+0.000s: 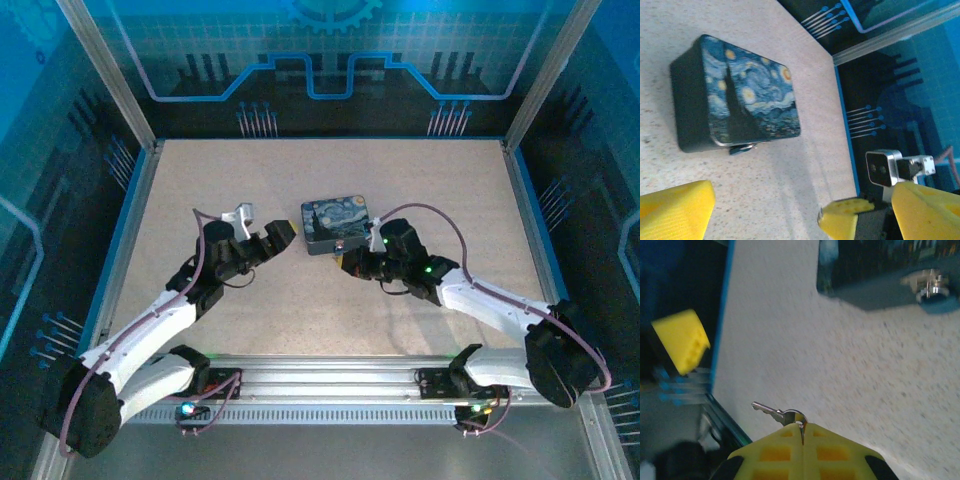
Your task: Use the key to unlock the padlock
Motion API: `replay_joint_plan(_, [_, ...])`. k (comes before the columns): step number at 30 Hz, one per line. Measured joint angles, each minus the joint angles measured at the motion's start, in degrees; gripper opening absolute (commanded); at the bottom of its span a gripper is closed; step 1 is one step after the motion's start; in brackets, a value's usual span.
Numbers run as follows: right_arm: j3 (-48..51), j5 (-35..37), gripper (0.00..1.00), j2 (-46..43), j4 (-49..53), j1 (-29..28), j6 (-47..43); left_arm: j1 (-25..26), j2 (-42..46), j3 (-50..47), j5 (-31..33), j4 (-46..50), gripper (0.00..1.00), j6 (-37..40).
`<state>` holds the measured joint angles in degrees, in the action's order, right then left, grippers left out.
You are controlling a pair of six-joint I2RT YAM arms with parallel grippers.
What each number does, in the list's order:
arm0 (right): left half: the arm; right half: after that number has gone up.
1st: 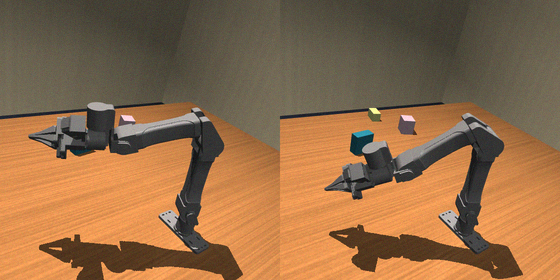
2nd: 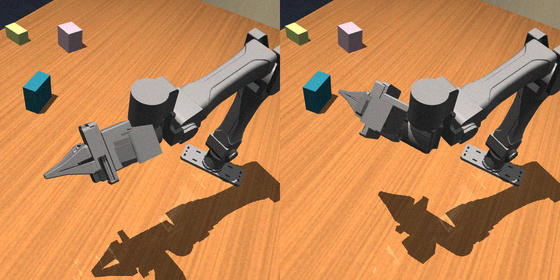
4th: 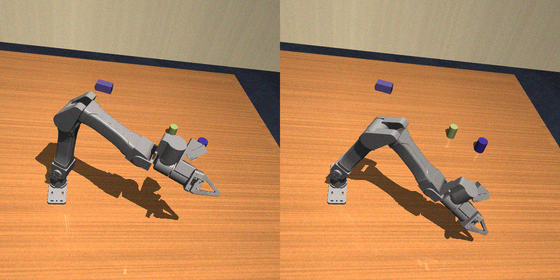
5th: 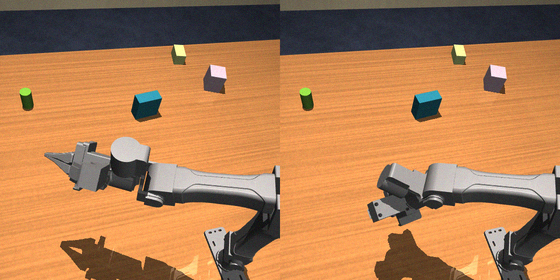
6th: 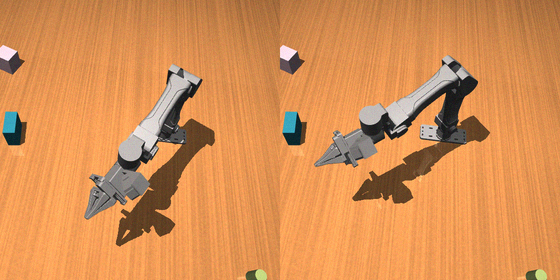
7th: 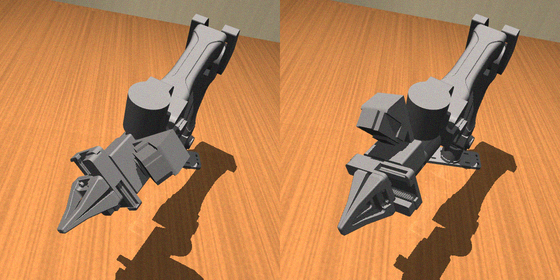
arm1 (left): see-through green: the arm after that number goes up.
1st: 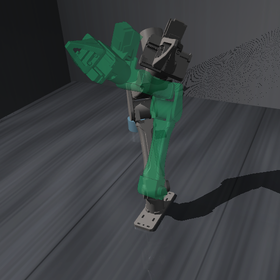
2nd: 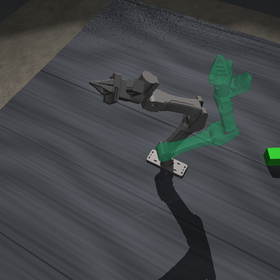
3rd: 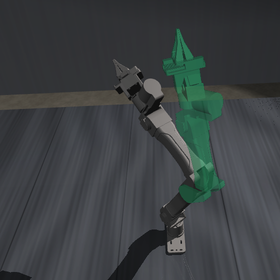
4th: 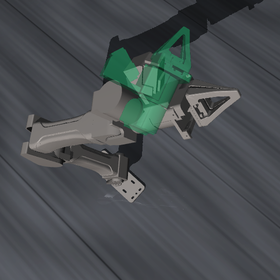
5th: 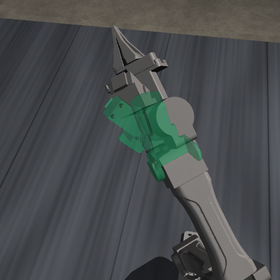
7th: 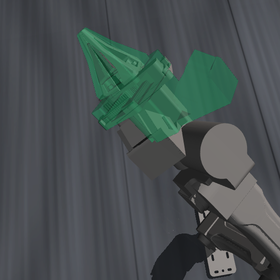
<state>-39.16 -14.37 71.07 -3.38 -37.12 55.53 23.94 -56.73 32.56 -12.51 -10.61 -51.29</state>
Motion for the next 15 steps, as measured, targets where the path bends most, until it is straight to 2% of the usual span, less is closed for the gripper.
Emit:
replay_joint_plan(6, [-0.6, 4.6, 0.00, -0.6, -4.5, -1.7, 7.8, 4.0, -3.4, 3.7, 0.0, -3.1, 0.82, 0.0])
replay_joint_plan(13, [-2.6, 6.8, 0.00, -1.0, -5.3, -3.4, 10.8, 8.7, -8.9, 6.6, 0.2, -5.3, 0.72, 0.2])
replay_joint_plan(15, [-2.8, 7.1, 0.00, -1.0, -5.2, -3.7, 11.2, 9.5, -10.2, 7.3, 0.2, -5.6, 0.66, 0.3])
